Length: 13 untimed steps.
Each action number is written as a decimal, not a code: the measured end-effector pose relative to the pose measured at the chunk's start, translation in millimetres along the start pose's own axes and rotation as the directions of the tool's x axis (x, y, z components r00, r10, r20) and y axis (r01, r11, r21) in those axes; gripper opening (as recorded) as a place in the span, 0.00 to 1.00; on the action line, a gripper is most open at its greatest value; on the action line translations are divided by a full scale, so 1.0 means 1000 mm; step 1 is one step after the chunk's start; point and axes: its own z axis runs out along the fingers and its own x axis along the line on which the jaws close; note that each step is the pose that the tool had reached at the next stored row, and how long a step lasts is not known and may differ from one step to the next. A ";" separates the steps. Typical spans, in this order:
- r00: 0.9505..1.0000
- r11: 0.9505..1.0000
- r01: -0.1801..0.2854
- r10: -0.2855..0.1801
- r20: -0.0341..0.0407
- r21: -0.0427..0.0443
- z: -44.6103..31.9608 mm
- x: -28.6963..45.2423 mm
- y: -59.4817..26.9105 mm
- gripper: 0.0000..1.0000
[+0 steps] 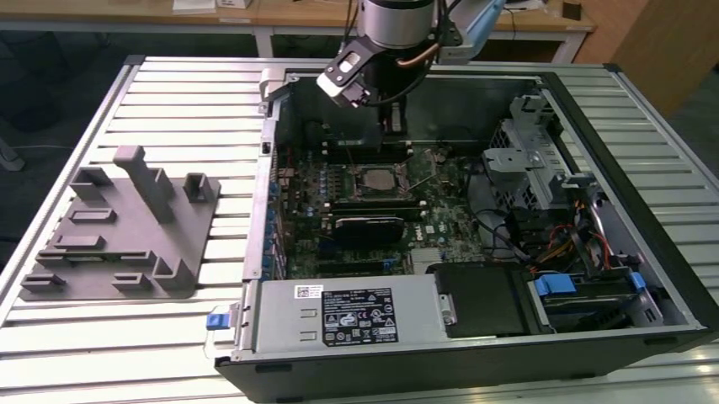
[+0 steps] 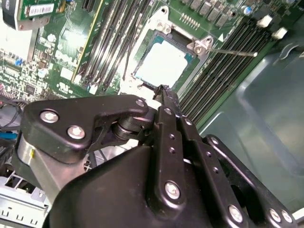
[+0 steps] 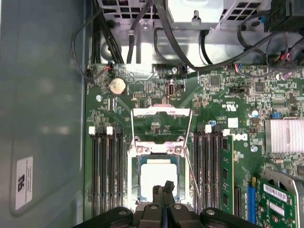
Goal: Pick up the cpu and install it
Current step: 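Close the cpu cover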
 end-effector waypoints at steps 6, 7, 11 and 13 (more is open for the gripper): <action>1.000 1.000 0.000 0.000 0.000 0.000 0.0006 0.0005 0.0131 0.11; 1.000 1.000 0.000 0.000 0.000 0.000 0.0007 0.0006 0.0150 0.11; 1.000 1.000 0.000 0.000 0.000 0.000 0.0011 0.0010 0.0238 0.11; 1.000 1.000 0.000 0.000 0.000 0.000 0.0013 0.0012 0.0274 0.11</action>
